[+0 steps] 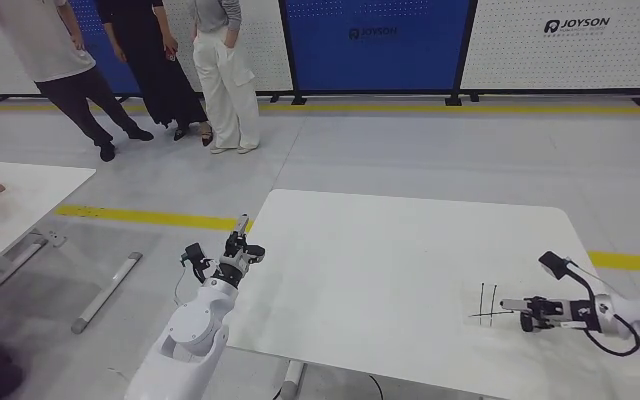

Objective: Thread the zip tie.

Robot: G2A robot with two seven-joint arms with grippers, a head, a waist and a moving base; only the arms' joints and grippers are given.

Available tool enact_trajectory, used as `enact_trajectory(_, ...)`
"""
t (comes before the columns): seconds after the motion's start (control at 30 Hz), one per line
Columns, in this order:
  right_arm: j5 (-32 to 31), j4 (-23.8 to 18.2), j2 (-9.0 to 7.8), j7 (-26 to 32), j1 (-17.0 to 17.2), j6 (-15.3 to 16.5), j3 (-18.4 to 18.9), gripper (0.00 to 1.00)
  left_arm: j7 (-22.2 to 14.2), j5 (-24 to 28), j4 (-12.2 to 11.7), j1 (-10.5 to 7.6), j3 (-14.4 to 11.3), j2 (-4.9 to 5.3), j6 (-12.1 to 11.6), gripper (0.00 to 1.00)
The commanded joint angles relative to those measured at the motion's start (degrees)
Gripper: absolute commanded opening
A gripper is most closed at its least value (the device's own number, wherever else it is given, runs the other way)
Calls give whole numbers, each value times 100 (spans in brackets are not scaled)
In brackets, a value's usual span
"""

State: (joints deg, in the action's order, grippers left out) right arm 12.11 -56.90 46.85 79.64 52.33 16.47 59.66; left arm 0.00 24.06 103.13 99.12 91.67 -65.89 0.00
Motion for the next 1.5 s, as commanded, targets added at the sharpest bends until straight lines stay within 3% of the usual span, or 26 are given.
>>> enact_trajectory(0.0,28,119,21,0,-98,24,-115,49,0,0,0,0,0,0,0,100)
enact_trajectory(0.33,246,594,45,0,-349,234,-440,45,0,0,0,0,0,0,0,100)
enact_trajectory(0.77,705,761,-38,0,-528,301,-863,39,0,0,0,0,0,0,0,100)
enact_trajectory(1.07,859,900,-64,0,-644,301,-1046,28,0,0,0,0,0,0,0,100)
enact_trajectory(1.47,959,1028,-54,0,-752,301,-1221,25,0,0,0,0,0,0,0,100)
